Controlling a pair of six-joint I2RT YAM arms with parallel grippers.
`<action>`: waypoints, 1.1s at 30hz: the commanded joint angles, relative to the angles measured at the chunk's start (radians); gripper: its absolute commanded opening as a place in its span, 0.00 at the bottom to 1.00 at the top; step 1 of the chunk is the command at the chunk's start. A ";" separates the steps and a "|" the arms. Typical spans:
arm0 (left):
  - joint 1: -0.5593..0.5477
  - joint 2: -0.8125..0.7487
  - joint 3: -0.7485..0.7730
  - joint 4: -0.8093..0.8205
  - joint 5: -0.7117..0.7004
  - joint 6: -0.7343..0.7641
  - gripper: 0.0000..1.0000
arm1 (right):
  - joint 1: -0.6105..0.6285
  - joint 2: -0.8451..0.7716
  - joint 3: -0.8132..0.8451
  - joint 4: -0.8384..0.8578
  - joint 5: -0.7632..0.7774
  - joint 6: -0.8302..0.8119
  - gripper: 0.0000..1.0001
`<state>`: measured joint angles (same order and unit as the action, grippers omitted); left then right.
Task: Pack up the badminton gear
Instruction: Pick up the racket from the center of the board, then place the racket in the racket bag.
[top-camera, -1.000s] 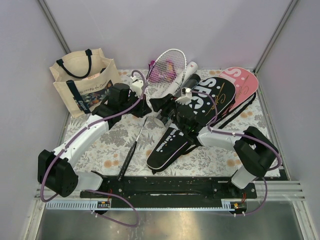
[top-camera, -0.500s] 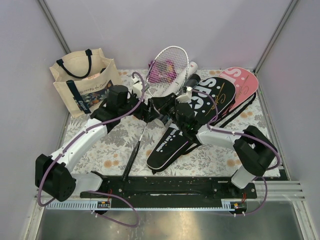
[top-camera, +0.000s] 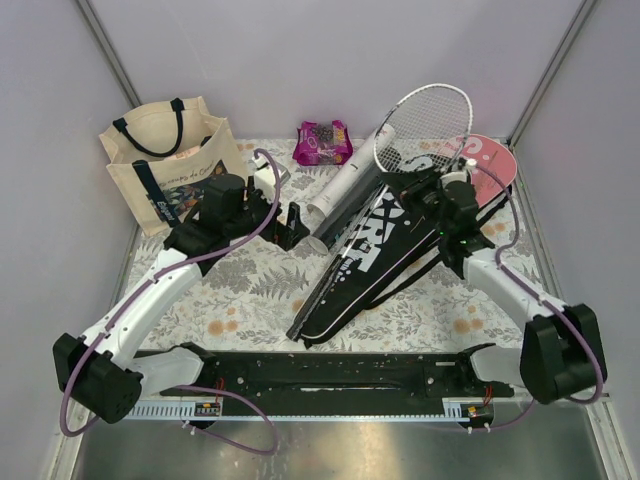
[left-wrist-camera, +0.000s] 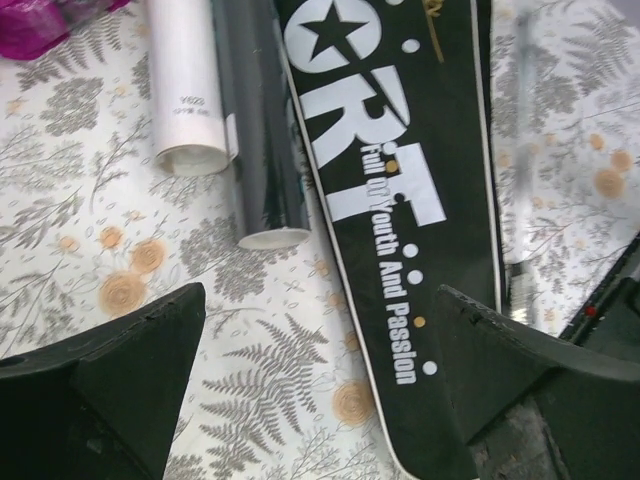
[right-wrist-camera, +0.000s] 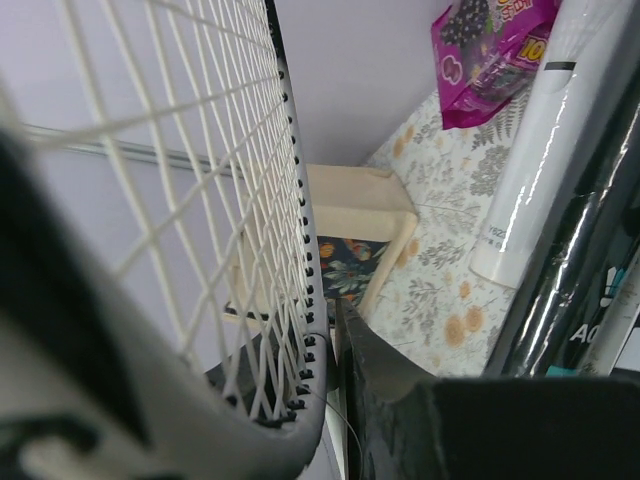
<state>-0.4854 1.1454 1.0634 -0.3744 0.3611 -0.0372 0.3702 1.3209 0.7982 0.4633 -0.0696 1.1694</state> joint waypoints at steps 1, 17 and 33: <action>0.004 -0.016 0.049 -0.038 -0.087 0.068 0.99 | -0.131 -0.149 -0.019 -0.002 -0.263 0.196 0.00; -0.166 -0.061 -0.092 0.123 -0.180 0.056 0.75 | -0.460 -0.463 -0.010 -0.831 -0.628 -0.196 0.00; -0.657 0.163 -0.140 0.313 -0.513 0.126 0.66 | -0.559 -0.795 -0.169 -1.307 -0.265 -0.439 0.00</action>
<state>-1.0836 1.2442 0.9234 -0.1776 -0.0559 0.0444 -0.1837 0.5419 0.6582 -0.7761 -0.4171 0.7708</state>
